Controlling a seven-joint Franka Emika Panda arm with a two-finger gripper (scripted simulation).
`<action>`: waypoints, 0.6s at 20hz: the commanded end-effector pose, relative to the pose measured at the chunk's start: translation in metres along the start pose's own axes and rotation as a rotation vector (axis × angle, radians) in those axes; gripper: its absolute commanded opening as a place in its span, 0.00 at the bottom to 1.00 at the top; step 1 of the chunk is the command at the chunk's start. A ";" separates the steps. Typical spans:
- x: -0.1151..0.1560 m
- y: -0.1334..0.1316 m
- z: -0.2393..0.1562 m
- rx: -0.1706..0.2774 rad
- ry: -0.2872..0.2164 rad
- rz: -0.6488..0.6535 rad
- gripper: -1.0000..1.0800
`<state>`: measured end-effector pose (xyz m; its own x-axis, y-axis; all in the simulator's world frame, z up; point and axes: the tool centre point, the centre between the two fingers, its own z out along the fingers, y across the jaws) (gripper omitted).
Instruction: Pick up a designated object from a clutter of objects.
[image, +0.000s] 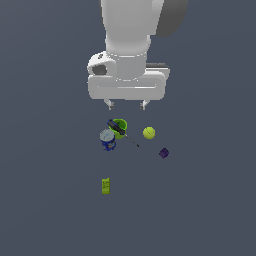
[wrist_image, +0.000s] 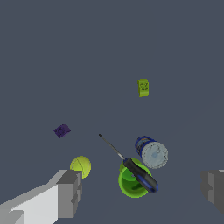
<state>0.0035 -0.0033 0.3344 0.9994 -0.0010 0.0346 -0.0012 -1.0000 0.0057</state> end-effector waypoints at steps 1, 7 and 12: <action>0.000 0.000 0.000 0.000 0.000 0.000 0.96; 0.002 -0.001 -0.009 0.015 0.006 0.032 0.96; 0.002 0.000 -0.014 0.020 0.008 0.044 0.96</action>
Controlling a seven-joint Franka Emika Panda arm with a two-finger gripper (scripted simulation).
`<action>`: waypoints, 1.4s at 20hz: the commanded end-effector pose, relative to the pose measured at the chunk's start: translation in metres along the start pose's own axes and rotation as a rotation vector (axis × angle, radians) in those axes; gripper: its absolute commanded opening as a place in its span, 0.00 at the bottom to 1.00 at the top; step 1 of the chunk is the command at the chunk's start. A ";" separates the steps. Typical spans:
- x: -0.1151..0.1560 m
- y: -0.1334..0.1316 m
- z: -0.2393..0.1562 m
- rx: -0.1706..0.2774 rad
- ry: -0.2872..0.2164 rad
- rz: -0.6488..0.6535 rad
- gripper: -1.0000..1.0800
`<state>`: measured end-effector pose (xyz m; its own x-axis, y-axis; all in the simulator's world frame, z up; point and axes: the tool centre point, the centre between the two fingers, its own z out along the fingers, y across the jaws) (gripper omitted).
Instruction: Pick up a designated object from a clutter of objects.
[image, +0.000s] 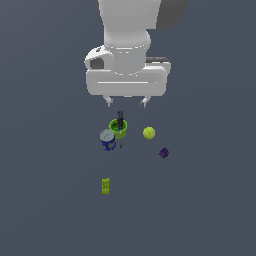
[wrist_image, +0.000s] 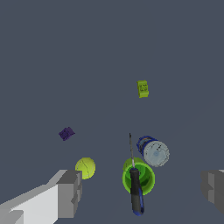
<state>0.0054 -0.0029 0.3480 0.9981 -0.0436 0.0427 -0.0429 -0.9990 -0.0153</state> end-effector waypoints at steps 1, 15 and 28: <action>0.000 0.000 0.001 0.000 -0.001 -0.001 0.96; 0.015 -0.050 0.084 -0.027 -0.016 -0.197 0.96; -0.007 -0.147 0.231 -0.019 -0.040 -0.561 0.96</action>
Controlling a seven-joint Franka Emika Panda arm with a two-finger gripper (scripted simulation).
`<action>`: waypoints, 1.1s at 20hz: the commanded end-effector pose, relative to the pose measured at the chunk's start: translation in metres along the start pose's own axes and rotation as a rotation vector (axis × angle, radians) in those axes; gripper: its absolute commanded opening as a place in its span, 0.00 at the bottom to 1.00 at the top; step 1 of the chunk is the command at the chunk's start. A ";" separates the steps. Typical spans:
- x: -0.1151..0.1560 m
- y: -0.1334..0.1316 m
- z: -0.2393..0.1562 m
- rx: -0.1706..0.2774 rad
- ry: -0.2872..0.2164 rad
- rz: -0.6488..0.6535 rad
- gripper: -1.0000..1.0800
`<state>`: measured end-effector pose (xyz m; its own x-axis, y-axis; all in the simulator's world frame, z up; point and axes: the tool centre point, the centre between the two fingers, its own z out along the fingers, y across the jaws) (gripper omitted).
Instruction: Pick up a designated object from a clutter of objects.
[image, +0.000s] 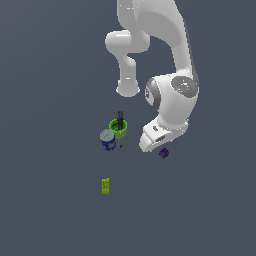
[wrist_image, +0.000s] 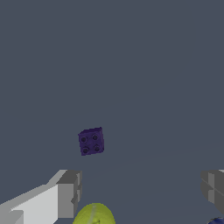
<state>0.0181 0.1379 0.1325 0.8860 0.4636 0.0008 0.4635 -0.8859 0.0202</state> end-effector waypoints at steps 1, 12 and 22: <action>0.002 -0.017 0.021 0.005 0.001 -0.055 0.96; 0.002 -0.050 0.059 0.020 0.001 -0.157 0.96; 0.001 -0.050 0.085 0.020 0.000 -0.155 0.96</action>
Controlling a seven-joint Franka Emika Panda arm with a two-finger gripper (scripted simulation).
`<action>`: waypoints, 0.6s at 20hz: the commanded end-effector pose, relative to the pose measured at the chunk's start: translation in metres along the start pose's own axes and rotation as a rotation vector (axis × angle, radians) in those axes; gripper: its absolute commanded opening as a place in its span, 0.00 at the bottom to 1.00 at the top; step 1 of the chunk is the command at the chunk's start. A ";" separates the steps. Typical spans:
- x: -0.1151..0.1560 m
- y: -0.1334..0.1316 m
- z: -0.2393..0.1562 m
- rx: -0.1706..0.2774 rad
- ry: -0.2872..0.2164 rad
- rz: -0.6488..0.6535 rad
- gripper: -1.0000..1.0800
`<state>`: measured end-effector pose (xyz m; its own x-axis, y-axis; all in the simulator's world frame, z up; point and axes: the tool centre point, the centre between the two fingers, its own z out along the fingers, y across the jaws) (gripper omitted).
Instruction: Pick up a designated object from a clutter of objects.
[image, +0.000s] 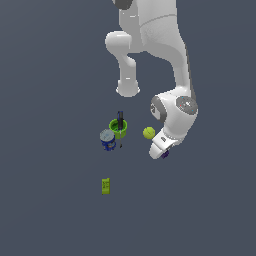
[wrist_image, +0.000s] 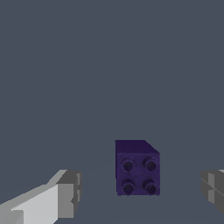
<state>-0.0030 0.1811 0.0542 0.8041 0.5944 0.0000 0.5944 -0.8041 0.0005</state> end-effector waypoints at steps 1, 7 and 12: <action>-0.001 -0.001 0.013 0.000 -0.001 -0.001 0.96; 0.000 -0.001 0.031 0.000 0.000 -0.003 0.96; 0.000 -0.001 0.032 0.000 0.000 -0.003 0.00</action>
<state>-0.0035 0.1815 0.0222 0.8026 0.5965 -0.0008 0.5965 -0.8026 -0.0001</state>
